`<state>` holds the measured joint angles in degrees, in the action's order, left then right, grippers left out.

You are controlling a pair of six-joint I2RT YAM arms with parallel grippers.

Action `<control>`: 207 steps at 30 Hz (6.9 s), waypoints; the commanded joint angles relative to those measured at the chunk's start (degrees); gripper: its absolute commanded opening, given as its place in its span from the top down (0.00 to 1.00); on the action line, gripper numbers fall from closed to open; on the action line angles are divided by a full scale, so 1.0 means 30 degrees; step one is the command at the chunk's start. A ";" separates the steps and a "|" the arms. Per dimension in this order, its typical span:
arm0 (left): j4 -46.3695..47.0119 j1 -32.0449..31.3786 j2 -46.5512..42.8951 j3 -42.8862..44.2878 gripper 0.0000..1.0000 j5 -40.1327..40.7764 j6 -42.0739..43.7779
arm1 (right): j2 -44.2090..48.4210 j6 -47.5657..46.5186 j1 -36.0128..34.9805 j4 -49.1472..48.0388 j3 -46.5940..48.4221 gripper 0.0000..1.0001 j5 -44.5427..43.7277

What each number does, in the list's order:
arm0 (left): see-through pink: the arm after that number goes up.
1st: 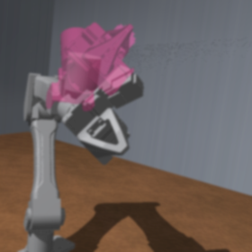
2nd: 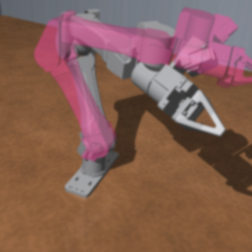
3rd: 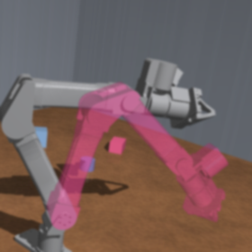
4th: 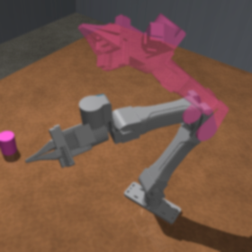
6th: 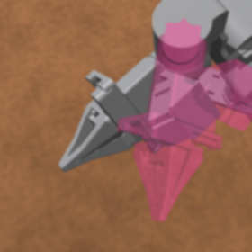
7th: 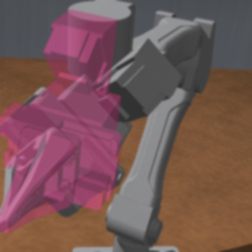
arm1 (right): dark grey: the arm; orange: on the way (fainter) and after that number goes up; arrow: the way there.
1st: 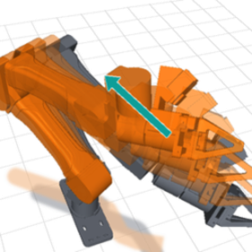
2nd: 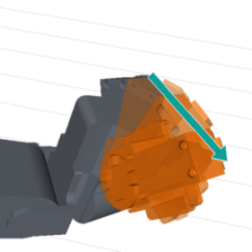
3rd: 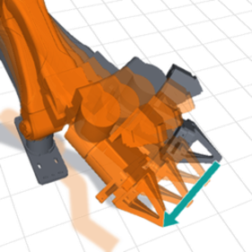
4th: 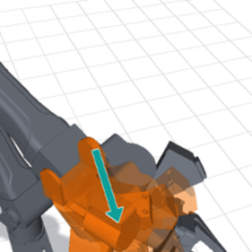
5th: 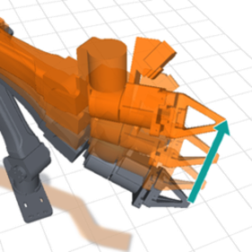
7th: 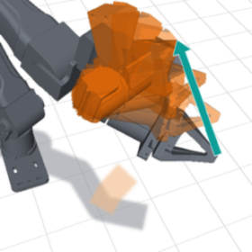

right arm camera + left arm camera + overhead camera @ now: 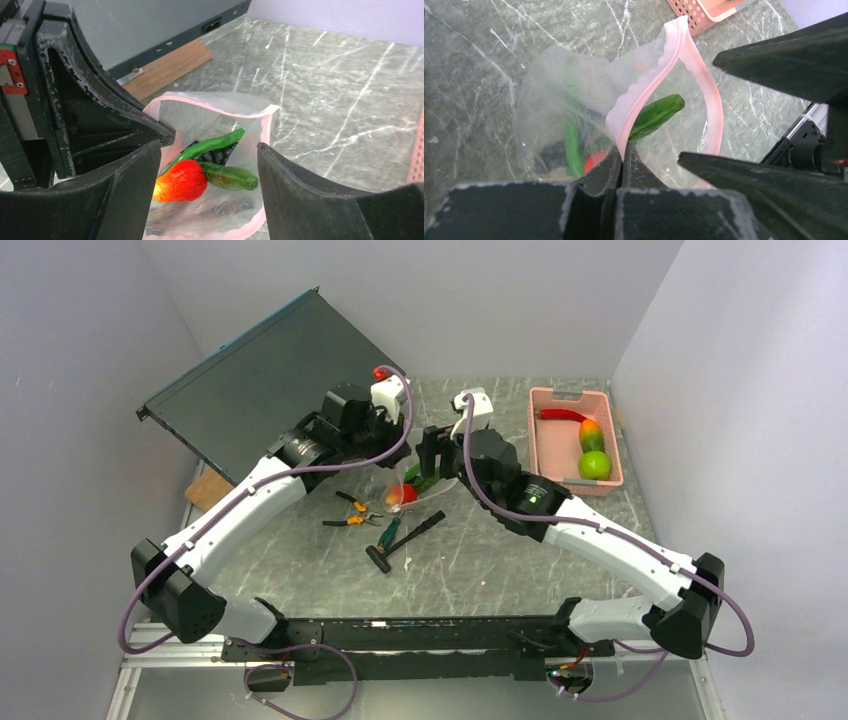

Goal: Place the food in the zip-top bag and seal the zipper
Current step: Pick up the fake vegetable from the bin, then place the fake vegetable in the zipper food storage bag.

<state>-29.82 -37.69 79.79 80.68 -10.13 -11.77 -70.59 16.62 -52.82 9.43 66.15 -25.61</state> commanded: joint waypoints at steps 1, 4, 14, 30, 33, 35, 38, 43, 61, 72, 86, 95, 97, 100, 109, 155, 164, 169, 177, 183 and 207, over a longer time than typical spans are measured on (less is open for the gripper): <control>0.0880 -0.0079 0.0035 0.0279 1.00 -0.0295 -0.0204 | 0.1066 -0.0335 0.0070 0.1676 0.1248 0.27 -0.1786; 0.0867 -0.0080 0.0131 0.0232 1.00 0.0075 -0.0053 | 0.2011 0.0015 0.0416 0.2546 0.0974 0.27 -0.2576; 0.0667 -0.0092 0.0900 0.0450 1.00 -0.0346 -0.0159 | 0.6025 0.2745 0.4974 0.4627 -0.1762 0.24 -0.3107; 0.0251 0.0040 0.1655 0.0793 1.00 -0.0333 -0.0041 | 0.0198 0.5568 1.3504 0.6860 -0.1286 0.24 0.0917; 0.0332 0.0050 0.1824 0.0761 1.00 -0.0391 -0.0060 | -0.1326 0.5201 1.5682 0.6219 -0.0989 0.25 0.3142; 0.0271 0.0074 0.2023 0.0837 1.00 -0.0642 -0.0117 | -0.2477 0.4807 1.7106 0.5553 -0.0746 0.26 0.5239; 0.0266 0.0078 0.2220 0.0878 1.00 -0.0881 -0.0197 | -0.4913 0.4286 1.9201 0.4927 -0.0100 0.35 0.8237; 0.0284 0.0066 0.2204 0.0825 1.00 -0.0906 -0.0195 | -0.8693 0.3140 2.0973 0.4361 0.1417 0.40 1.2461; 0.0286 0.0081 0.2376 0.0918 1.00 -0.1953 -0.0597 | -1.2182 0.1487 2.0610 0.4278 0.2328 0.44 1.3391; 0.0463 0.0026 0.2951 0.0819 1.00 -0.2328 -0.0813 | -1.4055 0.0172 1.9724 0.6098 0.3669 0.50 0.9866; 0.0351 0.0044 0.3009 0.0883 1.00 -0.2321 -0.0794 | -1.1932 0.0381 1.9539 0.5385 0.2866 0.75 0.6506; 0.0375 0.0029 0.3083 0.0932 1.00 -0.2593 -0.0910 | -1.0726 0.0204 1.9532 0.4058 0.2258 0.78 0.8194; 0.0369 0.0025 0.3081 0.0917 1.00 -0.2676 -0.0954 | -1.0766 0.0106 1.9539 0.3458 0.2106 0.72 0.9264; 0.0391 0.0025 0.3096 0.0913 1.00 -0.2773 -0.1005 | -1.1779 -0.0202 1.9532 0.3369 0.2644 0.68 1.1043; 0.0438 0.0028 0.3088 0.0888 1.00 -0.2868 -0.1020 | -1.4061 -0.0900 1.9364 0.4625 0.3559 0.55 1.0980; 0.0704 0.0007 0.3252 0.0749 1.00 -0.3594 -0.1471 | 0.8067 0.1789 1.1633 -0.6134 -0.8055 1.00 1.8835; 0.0781 0.0005 0.2298 0.0712 1.00 -0.3567 -0.1471 | 0.5891 -0.0038 0.7948 -1.3444 -0.9626 1.00 1.7923; 0.0806 0.0015 0.1951 0.0699 1.00 -0.3742 -0.1491 | 0.3564 -0.1288 0.7060 -1.6309 -1.0134 1.00 1.5971; 0.0854 0.0009 0.1791 0.0730 1.00 -0.4083 -0.1585 | 0.1077 -0.2104 0.6906 -1.9144 -1.0951 0.90 1.2569; 0.0808 -0.0001 0.1818 0.0761 1.00 -0.4022 -0.1530 | -0.0663 -0.2280 0.6929 -1.9916 -1.0481 0.82 1.2327; 0.0612 0.0042 0.2195 0.0842 1.00 -0.3685 -0.1350 | 0.5119 -0.2890 0.6855 -0.9853 -0.9714 0.62 1.0131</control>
<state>-29.58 -37.69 86.85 81.03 -20.71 -15.99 -61.89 10.04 -31.99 -31.09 34.06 10.00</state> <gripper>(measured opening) 0.012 0.381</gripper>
